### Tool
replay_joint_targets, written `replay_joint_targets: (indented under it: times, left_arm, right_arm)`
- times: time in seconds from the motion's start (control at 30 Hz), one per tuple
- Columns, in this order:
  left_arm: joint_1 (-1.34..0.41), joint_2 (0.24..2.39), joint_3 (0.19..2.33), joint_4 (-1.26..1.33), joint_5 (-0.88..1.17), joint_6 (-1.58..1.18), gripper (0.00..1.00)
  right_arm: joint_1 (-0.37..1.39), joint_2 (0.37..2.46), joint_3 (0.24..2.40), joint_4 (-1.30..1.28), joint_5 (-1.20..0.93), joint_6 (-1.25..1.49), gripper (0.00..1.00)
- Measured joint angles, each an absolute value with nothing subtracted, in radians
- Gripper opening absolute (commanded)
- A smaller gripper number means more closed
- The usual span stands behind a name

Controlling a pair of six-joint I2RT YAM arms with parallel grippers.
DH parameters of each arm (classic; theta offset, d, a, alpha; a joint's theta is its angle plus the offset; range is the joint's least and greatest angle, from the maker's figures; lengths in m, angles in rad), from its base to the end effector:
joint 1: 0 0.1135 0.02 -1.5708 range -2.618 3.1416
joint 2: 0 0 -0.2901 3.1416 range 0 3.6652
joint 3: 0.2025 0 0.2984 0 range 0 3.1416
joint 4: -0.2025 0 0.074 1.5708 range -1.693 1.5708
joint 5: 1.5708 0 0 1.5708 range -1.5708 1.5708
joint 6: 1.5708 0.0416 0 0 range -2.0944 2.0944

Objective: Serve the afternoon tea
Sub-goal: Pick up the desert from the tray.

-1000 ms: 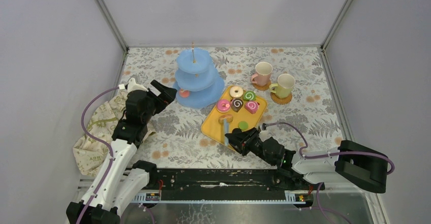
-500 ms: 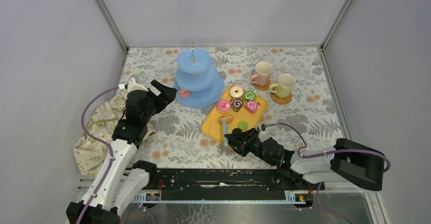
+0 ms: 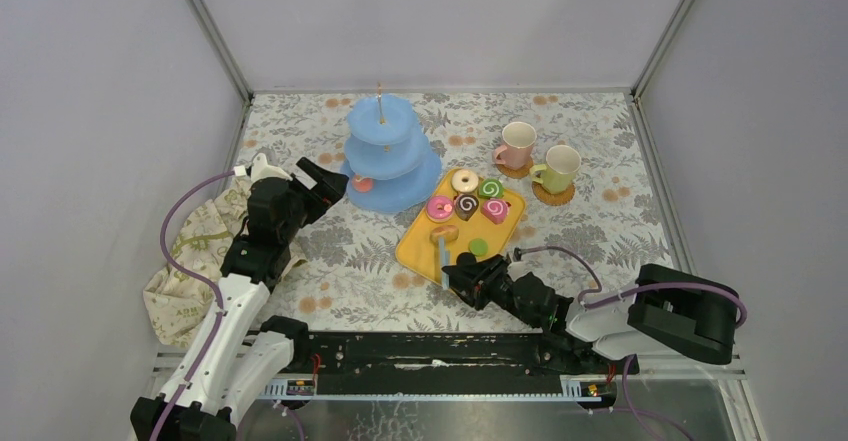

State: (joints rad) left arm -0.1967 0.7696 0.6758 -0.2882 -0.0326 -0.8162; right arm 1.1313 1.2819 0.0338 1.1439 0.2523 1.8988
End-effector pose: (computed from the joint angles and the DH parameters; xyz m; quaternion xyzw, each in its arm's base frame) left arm 0.2116 -0.0408 0.3047 -0.2612 0.7862 -0.2598 0.4962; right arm 0.0948 0.1771 0.1215 0.3540 0.6519 0.6578 0.1303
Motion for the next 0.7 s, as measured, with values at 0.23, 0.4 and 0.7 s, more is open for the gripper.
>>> replay_joint_targets:
  times: [0.23,0.4,0.7]
  left_arm:
    - [-0.197,0.770,0.676,-0.287,-0.033,-0.816,1.00]
    - [-0.197,0.772,0.676,-0.286,-0.032,-0.816,1.00]
    - [-0.197,0.780,0.676,-0.283,-0.025,-0.816,1.00]
  right_arm:
    - [1.119,1.356,0.032,1.218,0.251,1.910,0.36]
    - [1.099,1.362,0.032,1.225,0.249,1.910,0.36]
    - [1.060,1.357,0.032,1.216,0.239,1.910,0.36]
